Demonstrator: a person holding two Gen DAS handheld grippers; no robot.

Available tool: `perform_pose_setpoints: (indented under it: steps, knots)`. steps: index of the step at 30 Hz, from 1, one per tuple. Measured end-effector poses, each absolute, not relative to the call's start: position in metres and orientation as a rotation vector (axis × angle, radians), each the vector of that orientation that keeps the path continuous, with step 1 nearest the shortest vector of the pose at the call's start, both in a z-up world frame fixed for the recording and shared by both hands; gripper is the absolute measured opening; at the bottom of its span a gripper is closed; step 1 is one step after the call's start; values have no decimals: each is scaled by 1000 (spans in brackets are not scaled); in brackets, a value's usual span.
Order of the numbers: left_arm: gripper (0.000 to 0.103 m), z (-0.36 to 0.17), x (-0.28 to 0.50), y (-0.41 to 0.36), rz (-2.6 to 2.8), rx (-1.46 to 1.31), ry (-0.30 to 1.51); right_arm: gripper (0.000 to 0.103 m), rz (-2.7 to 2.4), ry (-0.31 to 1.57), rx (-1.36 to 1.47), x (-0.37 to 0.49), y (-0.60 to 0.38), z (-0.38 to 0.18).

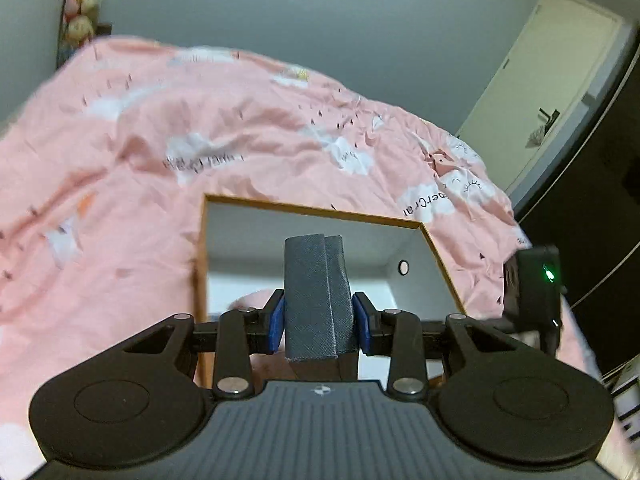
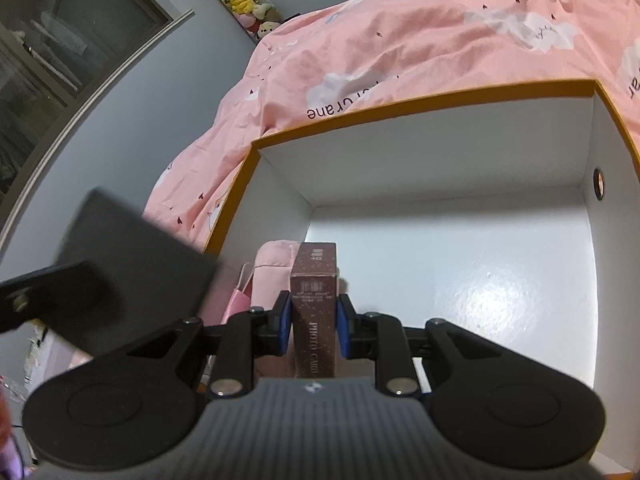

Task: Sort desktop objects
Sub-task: 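Carry the dark grey box with the left gripper into the orange box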

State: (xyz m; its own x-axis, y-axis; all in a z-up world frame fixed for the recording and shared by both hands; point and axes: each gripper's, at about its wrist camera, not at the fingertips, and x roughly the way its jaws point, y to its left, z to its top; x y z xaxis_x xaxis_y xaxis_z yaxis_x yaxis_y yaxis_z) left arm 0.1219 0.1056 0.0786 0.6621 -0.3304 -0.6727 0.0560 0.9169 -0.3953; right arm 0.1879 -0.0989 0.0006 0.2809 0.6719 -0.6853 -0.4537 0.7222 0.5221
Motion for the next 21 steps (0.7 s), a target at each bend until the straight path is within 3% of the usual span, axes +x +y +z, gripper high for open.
perform_pose_setpoints:
  steps: [9,21]
  knots:
    - [40,28,138,117,-160,-479,888,24,744,1099,326,197,-109,-15]
    - [40,43,138,98,-98,-255,900,24,695,1047,263,201,-113,-5]
